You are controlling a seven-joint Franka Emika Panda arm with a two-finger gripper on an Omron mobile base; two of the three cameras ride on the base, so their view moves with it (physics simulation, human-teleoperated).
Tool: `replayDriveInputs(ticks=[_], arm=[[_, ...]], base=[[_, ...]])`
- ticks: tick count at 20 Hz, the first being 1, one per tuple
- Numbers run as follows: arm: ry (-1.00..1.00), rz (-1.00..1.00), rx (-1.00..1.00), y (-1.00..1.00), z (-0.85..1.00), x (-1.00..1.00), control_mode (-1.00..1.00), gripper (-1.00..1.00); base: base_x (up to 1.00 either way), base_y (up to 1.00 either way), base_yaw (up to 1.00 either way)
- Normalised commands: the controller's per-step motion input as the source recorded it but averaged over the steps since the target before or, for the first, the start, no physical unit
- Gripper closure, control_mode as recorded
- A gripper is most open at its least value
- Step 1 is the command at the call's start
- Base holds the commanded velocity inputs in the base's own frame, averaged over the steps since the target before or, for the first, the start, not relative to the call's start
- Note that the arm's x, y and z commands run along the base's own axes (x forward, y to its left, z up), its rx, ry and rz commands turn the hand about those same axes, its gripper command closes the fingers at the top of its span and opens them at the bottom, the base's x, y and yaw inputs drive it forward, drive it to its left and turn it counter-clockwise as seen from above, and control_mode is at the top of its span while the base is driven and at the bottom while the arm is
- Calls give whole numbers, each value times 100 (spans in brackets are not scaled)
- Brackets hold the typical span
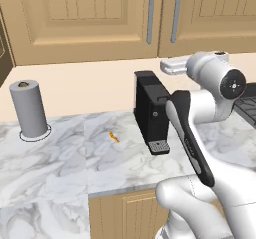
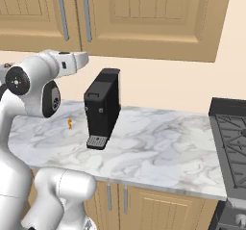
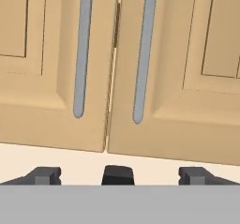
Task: Retrieve the tupperware from the cabinet, then place the raw meat into the tupperware to avoid contamination.
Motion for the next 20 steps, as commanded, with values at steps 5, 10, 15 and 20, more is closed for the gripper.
replayDriveInputs(ticks=[5, 10, 15, 20], arm=[[-18, 4, 0, -8, 23, 0, -100, -100], [-15, 3, 0, -9, 18, 0, -100, -100], [-6, 0, 0, -3, 15, 3, -100, -100], [-1, 0, 0, 0, 16, 8, -100, -100]], base=[[0, 0, 0], [0, 0, 0], [0, 0, 0], [0, 0, 0]])
